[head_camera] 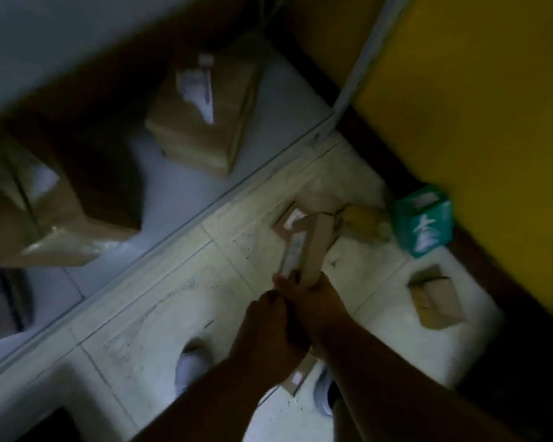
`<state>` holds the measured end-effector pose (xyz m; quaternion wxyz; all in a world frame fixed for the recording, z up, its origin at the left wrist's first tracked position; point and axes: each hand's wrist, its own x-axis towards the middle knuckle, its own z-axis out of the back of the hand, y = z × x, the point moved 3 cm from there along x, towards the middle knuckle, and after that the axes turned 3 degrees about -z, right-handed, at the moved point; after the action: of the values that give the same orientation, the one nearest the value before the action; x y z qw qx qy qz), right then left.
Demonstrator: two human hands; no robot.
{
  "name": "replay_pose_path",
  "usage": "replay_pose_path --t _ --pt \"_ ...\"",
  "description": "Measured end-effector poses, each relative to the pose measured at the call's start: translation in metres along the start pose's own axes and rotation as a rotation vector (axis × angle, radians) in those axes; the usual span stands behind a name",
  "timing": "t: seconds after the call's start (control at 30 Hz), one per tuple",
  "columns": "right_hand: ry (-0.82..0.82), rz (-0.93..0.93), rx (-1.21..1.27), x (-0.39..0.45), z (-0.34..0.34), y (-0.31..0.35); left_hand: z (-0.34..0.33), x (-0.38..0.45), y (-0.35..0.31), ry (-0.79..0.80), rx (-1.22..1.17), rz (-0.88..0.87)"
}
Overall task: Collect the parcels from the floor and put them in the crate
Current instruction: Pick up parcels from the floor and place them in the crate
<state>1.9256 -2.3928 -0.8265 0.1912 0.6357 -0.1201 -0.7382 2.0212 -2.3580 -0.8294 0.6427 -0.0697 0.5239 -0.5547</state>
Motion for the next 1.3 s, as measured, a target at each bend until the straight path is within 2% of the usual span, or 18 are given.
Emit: replay_pose_path --t 0.07,0.13,0.33,0.47,0.53,0.63,0.83,1.07,1.3 --pt "-0.064 0.104 0.083 -0.066 0.022 0.027 0.034 -0.039 -0.045 0.105 -0.061 -0.093" --pt "-0.093 0.159 0.149 -0.129 0.042 0.051 0.077 -0.075 -0.086 0.110 -0.112 -0.164" --pt "-0.021 0.346 0.209 -0.298 0.073 0.095 0.175 -0.175 -0.171 -0.346 -0.153 -0.198" --pt "0.166 0.520 0.126 -0.376 0.090 0.104 0.188 -0.251 -0.214 -0.376 -0.345 -0.123" --pt "0.228 0.631 0.063 -0.407 0.103 0.104 0.182 -0.283 -0.223 -0.422 -0.400 -0.107" --pt "0.236 0.738 -0.036 -0.441 0.125 0.096 0.159 -0.323 -0.234 -0.513 -0.571 -0.110" --pt "0.278 0.825 -0.131 -0.473 0.136 0.065 0.115 -0.394 -0.250 -0.708 -0.741 -0.070" --pt "0.185 0.908 -0.229 -0.513 0.097 0.027 0.113 -0.470 -0.226 -0.907 -0.700 -0.020" --pt "0.191 0.984 -0.327 -0.554 0.040 -0.007 0.119 -0.536 -0.183 -1.035 -0.658 0.037"
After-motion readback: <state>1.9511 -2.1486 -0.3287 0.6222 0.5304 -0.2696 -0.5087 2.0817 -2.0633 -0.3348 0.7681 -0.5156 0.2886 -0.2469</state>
